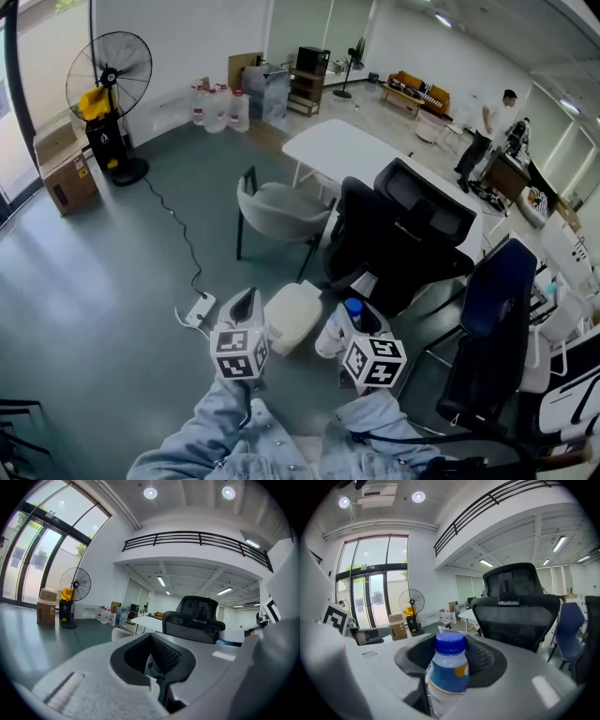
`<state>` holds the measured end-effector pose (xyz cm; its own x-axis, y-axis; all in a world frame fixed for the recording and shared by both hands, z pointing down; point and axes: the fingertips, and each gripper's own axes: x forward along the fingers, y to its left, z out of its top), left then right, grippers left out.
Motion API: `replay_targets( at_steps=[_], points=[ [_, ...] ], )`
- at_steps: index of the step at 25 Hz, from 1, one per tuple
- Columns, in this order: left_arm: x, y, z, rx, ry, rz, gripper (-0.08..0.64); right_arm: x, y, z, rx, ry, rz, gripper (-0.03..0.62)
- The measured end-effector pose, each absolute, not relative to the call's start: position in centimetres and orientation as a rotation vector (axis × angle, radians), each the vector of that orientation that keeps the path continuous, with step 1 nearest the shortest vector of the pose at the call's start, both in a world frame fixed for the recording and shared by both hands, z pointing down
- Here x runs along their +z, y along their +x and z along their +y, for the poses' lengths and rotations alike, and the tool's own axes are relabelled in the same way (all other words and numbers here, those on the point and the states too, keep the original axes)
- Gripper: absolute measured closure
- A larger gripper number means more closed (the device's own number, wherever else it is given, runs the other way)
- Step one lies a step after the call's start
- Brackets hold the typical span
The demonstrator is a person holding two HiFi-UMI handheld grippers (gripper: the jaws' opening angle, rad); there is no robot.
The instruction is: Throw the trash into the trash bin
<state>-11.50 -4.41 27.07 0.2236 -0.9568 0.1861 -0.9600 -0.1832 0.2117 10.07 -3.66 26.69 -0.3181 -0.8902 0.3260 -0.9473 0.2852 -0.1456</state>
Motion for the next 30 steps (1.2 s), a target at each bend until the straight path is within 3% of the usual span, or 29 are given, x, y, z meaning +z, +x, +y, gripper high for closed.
replay_targets(
  at_steps=[20, 30],
  points=[
    [29.5, -11.6, -14.3, 0.146, 2.188, -1.804, 0.551, 29.1, 10.9, -15.1, 0.546, 1.706, -2.353, 0.396],
    [38.4, -10.9, -14.8, 0.253, 2.121, -1.742, 0.551, 34.6, 11.9, -17.1, 0.560, 1.678, -2.308, 0.395]
  ],
)
